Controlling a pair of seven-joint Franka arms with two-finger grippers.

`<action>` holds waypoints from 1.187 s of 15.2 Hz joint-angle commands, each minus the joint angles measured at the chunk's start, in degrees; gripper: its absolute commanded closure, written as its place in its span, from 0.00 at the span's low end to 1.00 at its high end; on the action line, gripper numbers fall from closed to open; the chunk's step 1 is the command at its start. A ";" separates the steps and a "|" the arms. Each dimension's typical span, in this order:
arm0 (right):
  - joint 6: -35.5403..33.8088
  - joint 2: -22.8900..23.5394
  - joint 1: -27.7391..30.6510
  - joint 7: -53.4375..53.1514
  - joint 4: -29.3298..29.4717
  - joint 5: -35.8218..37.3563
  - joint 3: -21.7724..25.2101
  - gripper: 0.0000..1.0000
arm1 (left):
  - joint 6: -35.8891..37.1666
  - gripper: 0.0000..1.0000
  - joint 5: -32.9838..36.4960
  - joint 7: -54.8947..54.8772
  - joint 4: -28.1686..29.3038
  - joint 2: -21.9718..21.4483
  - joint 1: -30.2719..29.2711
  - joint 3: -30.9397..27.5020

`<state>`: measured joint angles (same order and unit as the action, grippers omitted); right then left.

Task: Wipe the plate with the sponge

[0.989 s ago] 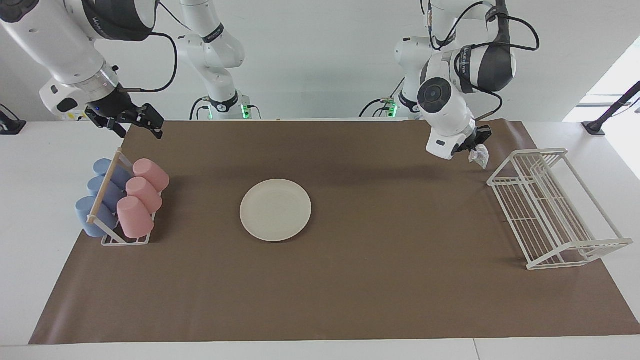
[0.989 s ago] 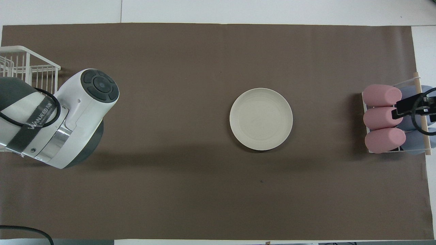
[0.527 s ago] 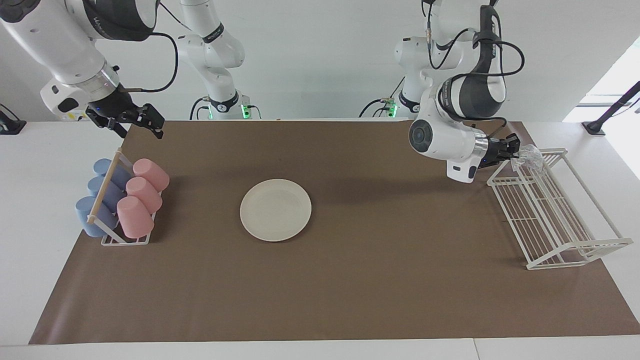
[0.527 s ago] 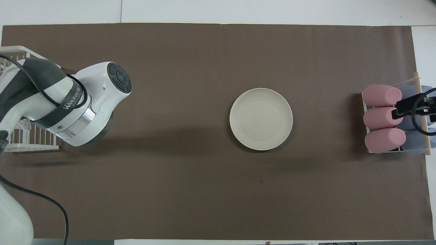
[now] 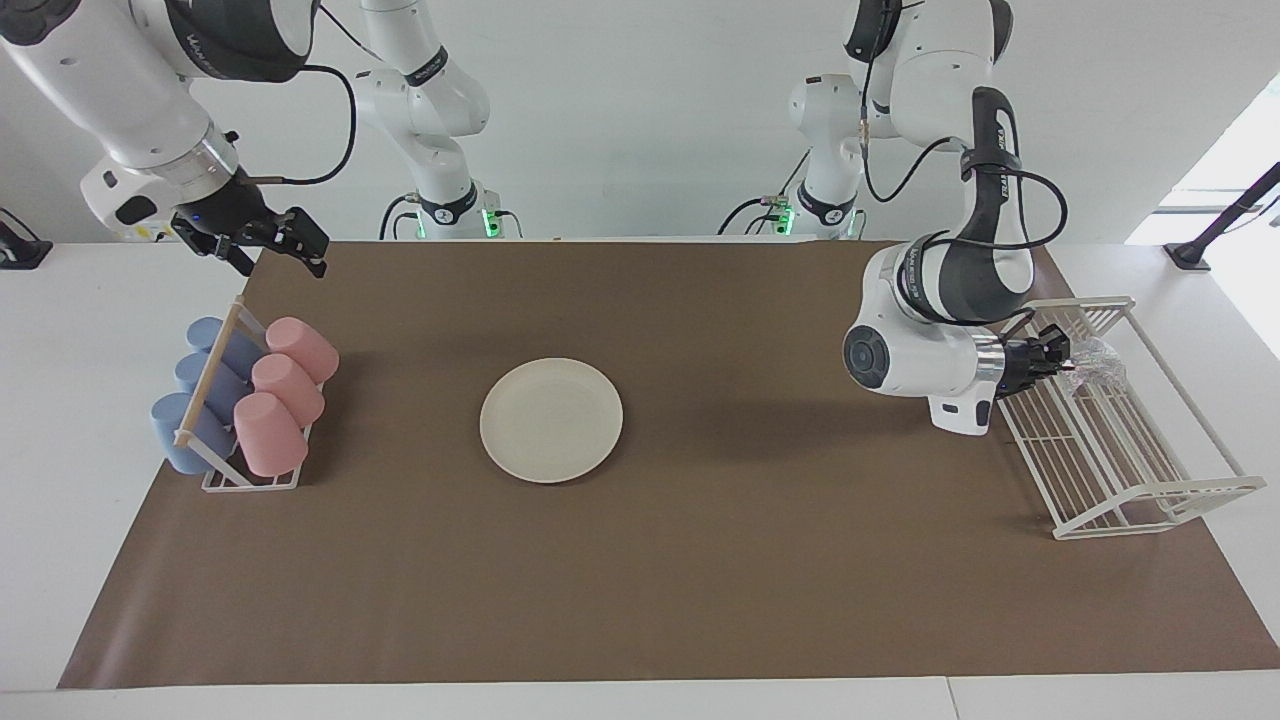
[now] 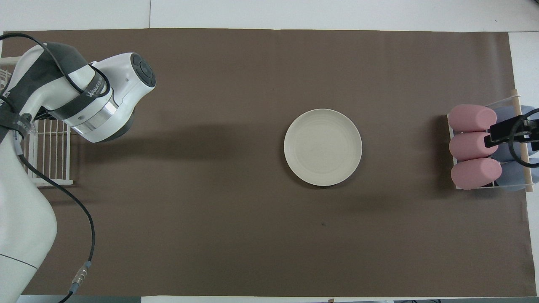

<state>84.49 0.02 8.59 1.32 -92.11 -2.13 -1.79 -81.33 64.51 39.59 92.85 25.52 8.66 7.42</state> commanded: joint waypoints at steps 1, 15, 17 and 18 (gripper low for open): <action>-0.82 -0.29 0.29 0.79 -0.09 0.38 -0.32 0.00 | -1.63 1.00 0.09 0.92 0.66 -0.11 -0.83 0.32; -0.82 -0.29 0.29 0.79 -0.09 0.38 -0.32 0.00 | -4.54 0.00 -2.99 1.45 0.58 -0.12 -1.80 0.14; -0.82 -0.29 0.29 0.79 -0.09 0.38 -0.32 0.00 | -4.45 0.00 -2.99 1.36 0.49 -0.20 -1.80 0.14; -0.82 -0.29 0.29 0.79 -0.09 0.38 -0.32 0.00 | -4.53 0.00 -2.99 1.36 0.49 -0.20 -1.80 0.14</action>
<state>84.49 0.02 8.59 1.32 -92.11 -2.13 -1.79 -84.79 61.80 40.39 92.99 25.69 7.43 7.39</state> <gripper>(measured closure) 0.000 0.278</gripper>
